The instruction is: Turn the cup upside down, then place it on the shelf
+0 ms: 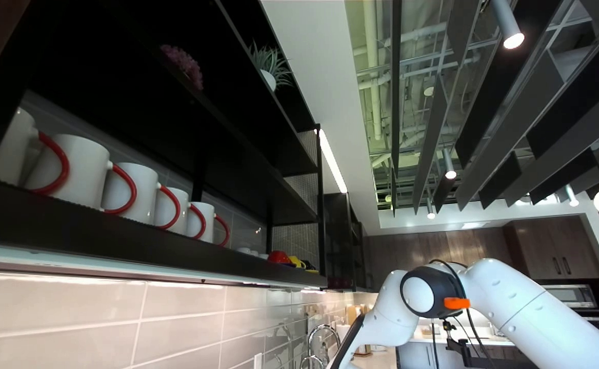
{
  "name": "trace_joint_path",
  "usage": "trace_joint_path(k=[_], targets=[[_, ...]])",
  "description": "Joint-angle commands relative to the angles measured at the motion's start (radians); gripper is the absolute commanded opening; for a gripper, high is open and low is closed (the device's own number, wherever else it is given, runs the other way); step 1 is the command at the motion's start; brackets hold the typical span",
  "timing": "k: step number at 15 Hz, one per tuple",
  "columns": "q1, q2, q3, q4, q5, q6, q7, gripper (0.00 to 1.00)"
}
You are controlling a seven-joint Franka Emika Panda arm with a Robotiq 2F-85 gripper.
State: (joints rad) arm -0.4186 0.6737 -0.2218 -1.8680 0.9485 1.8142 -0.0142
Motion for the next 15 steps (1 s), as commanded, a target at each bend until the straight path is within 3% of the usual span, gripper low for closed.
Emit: trace_joint_path(k=[1, 15], targets=[[-0.017, 0.135, 0.021, 0.155, 0.03, -0.071, 0.065, 1.0], [-0.027, 0.386, 0.04, 0.478, -0.016, -0.337, 0.242, 1.0]])
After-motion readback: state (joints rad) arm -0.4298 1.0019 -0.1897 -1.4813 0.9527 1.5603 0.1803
